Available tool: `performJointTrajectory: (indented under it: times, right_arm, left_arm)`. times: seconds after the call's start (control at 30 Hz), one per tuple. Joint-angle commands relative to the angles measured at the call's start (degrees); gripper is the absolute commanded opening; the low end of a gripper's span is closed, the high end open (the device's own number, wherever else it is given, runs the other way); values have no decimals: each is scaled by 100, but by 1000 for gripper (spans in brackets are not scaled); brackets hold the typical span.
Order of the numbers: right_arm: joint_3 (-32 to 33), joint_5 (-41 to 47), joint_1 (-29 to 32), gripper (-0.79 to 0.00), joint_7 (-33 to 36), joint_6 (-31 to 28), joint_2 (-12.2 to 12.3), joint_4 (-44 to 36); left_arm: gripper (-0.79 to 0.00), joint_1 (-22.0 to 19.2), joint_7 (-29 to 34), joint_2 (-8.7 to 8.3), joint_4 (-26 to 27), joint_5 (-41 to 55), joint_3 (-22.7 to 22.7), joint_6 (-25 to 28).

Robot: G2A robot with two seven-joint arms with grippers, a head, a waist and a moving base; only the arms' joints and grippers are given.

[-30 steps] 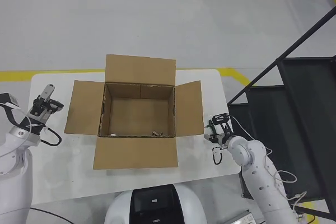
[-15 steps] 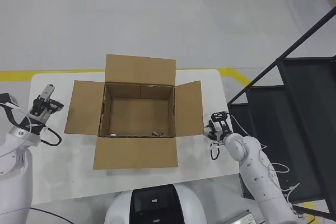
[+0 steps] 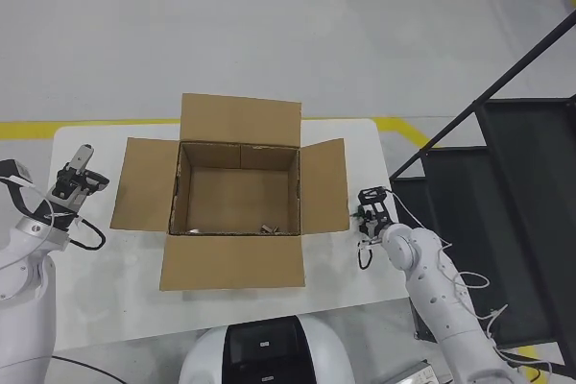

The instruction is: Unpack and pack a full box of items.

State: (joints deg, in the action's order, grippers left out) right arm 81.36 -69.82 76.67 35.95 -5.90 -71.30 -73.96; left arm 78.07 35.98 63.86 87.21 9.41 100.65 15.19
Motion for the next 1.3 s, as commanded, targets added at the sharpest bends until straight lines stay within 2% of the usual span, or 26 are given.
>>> performJointTrajectory:
  times: [0.0, 0.2, 0.53, 0.77, 0.97, 1.27]
  right_arm:
    - [3, -32, 22, -785, 16, 26, 6, -63]
    - [226, 5, 272, -785, 85, 313, 42, -751]
    - [1155, -335, 1034, -785, 872, 698, 187, -2785]
    - [1537, -658, 1062, -785, 906, 1320, 203, -3699]
    - [1147, -479, 780, -785, 679, 1679, 137, -4062]
    - [-539, 96, 20, -785, 476, 1275, -32, -4000]
  left_arm:
    - [0, 0, 0, 0, 0, 0, 0, 0]
    - [0, 0, 0, 0, 0, 0, 0, 0]
    - [0, 0, 0, 0, 0, 0, 0, 0]
    - [0, 0, 0, 0, 0, 0, 0, 0]
    - [0, 0, 0, 0, 0, 0, 0, 0]
    - [0, 0, 0, 0, 0, 0, 0, 0]
